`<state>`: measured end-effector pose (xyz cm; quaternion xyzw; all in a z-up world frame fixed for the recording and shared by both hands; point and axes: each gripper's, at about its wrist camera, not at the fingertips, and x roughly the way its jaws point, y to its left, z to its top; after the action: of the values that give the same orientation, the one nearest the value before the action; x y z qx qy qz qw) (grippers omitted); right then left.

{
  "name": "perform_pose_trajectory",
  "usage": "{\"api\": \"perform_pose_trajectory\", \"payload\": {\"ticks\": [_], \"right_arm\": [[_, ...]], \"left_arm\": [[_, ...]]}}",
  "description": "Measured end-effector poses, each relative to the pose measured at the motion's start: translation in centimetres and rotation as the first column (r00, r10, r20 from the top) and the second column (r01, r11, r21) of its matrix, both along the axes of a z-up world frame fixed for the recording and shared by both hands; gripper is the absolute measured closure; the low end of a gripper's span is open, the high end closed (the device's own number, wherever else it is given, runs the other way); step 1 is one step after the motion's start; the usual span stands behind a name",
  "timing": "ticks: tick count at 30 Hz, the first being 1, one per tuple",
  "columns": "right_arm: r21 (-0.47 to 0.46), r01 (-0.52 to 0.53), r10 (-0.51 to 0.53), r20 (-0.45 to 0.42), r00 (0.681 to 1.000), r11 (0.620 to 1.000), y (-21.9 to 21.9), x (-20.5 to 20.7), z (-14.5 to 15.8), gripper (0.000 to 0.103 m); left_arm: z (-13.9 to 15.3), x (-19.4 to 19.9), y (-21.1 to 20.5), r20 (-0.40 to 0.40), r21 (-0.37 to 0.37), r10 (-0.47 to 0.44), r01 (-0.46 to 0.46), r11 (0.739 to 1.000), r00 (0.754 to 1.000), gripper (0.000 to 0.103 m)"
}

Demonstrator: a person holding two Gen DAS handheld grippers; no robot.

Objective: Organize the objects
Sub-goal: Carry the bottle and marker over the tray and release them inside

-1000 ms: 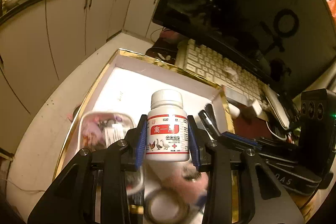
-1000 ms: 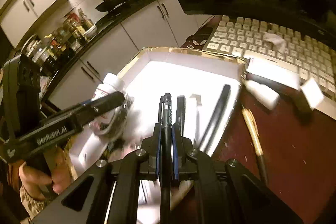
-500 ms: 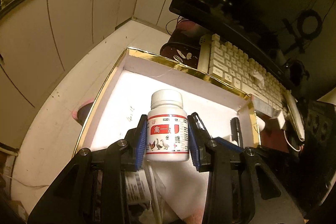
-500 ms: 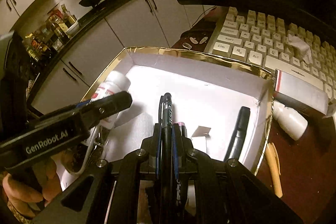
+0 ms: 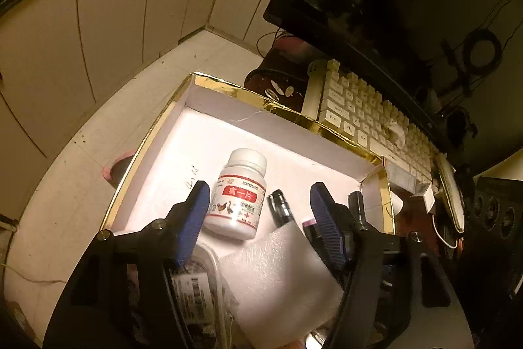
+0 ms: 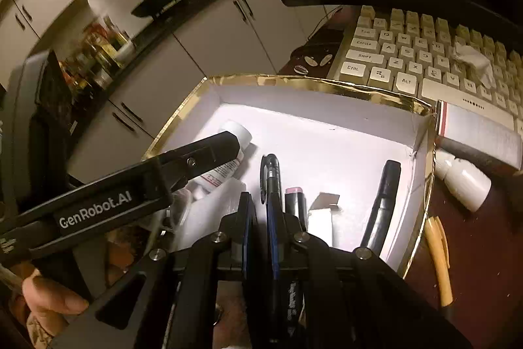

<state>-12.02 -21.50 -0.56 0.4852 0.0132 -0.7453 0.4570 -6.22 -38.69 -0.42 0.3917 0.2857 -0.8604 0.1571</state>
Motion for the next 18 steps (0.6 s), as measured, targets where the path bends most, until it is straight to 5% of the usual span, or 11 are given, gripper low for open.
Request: {"api": "perform_pose_trajectory", "payload": {"ticks": [5, 7, 9, 13, 18], "right_arm": [[-0.067, -0.010, 0.010, 0.000, 1.000, 0.998, 1.7, 0.6, 1.2, 0.089], [-0.096, -0.005, 0.004, -0.008, 1.000, 0.995, 2.6, 0.7, 1.7, 0.062], [-0.135, 0.004, -0.006, -0.012, 1.000, 0.991, 3.7, 0.9, 2.0, 0.052], [-0.182, 0.018, -0.021, -0.009, 1.000, 0.983, 5.2, 1.2, 2.1, 0.044], [-0.182, -0.002, -0.002, -0.020, 1.000, 0.983, 6.2, 2.2, 2.2, 0.034]], "left_arm": [[1.8, 3.4, 1.2, -0.075, 0.008, 0.029, -0.029, 1.000, 0.997, 0.030], [2.2, 5.8, 2.0, -0.132, 0.028, 0.059, -0.056, 0.998, 0.990, 0.024], [2.4, 8.9, 3.0, -0.197, 0.064, 0.104, -0.094, 0.994, 0.975, 0.024], [2.6, 12.6, 4.5, -0.268, 0.110, 0.185, -0.161, 0.981, 0.945, 0.023], [4.5, 11.5, 5.9, -0.283, 0.077, 0.156, -0.140, 0.987, 0.946, 0.022]]}}
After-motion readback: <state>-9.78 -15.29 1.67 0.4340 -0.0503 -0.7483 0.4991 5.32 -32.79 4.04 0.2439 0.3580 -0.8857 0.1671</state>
